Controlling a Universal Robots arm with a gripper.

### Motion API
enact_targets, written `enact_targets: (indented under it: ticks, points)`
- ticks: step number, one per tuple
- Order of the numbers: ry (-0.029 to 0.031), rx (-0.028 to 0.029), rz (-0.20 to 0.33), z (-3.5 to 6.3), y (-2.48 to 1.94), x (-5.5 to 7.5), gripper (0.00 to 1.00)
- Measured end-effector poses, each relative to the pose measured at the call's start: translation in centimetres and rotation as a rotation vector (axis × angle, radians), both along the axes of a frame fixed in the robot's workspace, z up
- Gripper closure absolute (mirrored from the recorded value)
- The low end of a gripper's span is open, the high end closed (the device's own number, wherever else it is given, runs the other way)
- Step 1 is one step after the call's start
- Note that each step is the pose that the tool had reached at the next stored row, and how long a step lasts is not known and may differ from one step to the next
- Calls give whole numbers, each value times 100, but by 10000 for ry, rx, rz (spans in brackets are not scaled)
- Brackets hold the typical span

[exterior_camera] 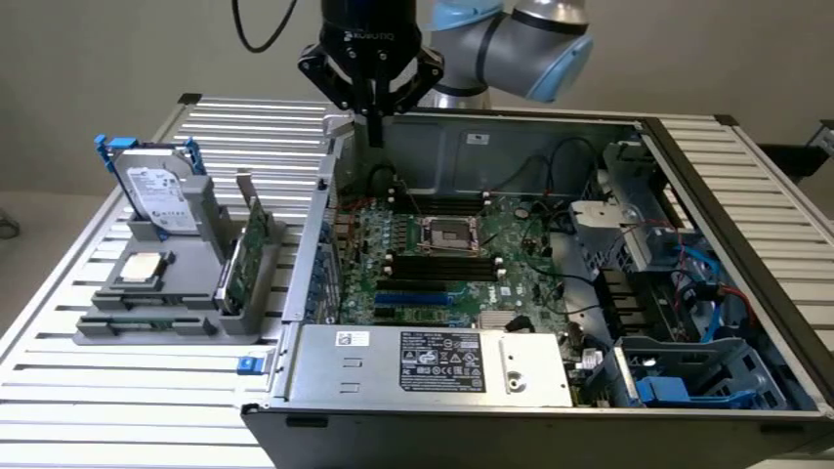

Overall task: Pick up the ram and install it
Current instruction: 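Reach for the ram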

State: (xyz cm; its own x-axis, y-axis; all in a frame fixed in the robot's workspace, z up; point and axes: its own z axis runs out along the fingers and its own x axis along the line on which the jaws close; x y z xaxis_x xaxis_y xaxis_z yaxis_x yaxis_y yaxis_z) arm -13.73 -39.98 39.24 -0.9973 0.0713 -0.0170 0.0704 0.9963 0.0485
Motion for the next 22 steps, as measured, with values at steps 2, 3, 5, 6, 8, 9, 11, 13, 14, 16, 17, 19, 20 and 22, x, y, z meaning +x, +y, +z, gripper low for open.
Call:
enact_targets:
  ticks: [2,3,5,6,8,9,11,13,14,16,17,19,20,22]
  points:
    - [6,1,1,-4,-7,-90,89]
    - [7,1,0,-7,-11,-135,89]
    - [9,1,0,-13,-20,-225,89]
    - [10,1,2,-17,-24,-269,89]
    - [12,1,0,-25,-34,-361,89]
    - [11,1,0,-29,-40,-409,89]
    - [12,1,1,-38,-50,-498,89]
    - [12,0,0,-50,-62,-589,89]
    - [11,1,1,-57,-68,-633,89]
    - [12,0,1,-70,-80,-727,89]
    - [12,1,0,-76,-86,-772,89]
    - [12,0,1,-89,-98,-862,89]
    - [11,1,1,-97,-104,-907,89]
    - [12,1,0,-111,-117,-997,89]
